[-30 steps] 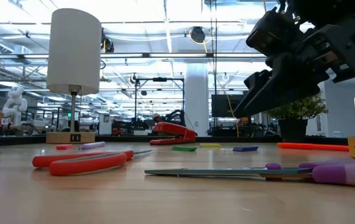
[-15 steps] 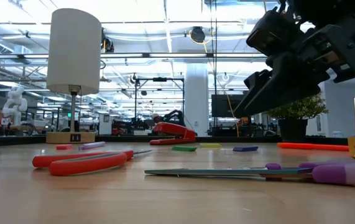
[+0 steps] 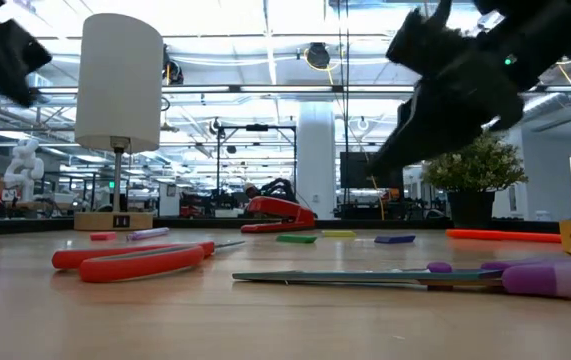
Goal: Pack school essentials
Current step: Put the orange pen into the red supply box
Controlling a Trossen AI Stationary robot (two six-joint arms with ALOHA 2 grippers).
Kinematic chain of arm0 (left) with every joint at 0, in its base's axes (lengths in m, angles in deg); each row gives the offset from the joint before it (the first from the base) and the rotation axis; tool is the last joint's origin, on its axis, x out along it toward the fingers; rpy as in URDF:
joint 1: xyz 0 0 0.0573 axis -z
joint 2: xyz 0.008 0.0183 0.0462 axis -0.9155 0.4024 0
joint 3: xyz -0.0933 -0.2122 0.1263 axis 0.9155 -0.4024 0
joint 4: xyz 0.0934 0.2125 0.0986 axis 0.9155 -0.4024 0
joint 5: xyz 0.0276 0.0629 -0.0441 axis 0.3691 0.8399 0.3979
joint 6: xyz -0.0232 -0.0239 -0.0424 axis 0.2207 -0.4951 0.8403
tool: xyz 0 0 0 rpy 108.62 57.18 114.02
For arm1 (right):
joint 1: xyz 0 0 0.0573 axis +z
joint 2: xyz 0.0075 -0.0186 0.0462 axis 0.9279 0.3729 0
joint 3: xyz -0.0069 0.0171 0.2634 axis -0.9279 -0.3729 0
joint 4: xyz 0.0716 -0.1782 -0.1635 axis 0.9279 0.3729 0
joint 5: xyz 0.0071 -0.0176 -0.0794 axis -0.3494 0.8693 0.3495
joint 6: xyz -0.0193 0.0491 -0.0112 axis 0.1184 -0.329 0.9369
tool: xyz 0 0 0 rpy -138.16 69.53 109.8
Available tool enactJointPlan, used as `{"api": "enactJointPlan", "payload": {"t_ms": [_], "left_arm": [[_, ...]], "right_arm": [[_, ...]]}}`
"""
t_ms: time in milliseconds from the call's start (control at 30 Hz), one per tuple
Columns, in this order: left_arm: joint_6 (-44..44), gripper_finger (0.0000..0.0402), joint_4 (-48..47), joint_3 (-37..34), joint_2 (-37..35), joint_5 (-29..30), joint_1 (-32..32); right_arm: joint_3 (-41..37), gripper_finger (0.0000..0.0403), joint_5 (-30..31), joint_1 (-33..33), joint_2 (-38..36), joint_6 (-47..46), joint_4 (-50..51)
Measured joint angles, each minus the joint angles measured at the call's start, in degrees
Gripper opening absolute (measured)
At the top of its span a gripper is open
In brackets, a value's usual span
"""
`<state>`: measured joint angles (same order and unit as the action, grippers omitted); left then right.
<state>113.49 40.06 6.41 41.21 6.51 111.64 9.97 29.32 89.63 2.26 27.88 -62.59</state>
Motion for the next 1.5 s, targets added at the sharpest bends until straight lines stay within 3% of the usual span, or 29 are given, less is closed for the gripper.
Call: {"api": "enactJointPlan", "payload": {"t_ms": [200,533,833,1000,1300,1500], "left_arm": [[-0.1,0.0072,4.1,0.0,0.9,10.5,0.2],[-1.4,0.0072,10.5,0.0,5.7,11.2,0.3],[-1.4,0.0072,12.6,0.0,9.4,10.6,0.4],[-2.6,0.0072,14.0,0.0,9.4,10.6,0.4],[-9.4,0.0072,20.5,0.0,9.4,10.9,0.0],[-13.3,0.0072,24.1,0.0,9.4,10.9,-0.6]], "right_arm": [[3.8,0.0171,2.8,-2.4,-0.7,-10.1,21.9],[3.2,0.0174,1.5,-3.1,-10.7,-14.7,42.1],[-6.0,0.0242,-0.3,-3.1,-19.1,-17.9,42.7],[-11.4,0.025,-0.3,-3.1,-20.7,-18.9,42.4],[-17.7,0.0206,-0.3,-3.0,-21.7,-24.9,39.7],[-23.1,0.0138,-4.8,-3.2,-21.8,-28.4,33.6]]}}
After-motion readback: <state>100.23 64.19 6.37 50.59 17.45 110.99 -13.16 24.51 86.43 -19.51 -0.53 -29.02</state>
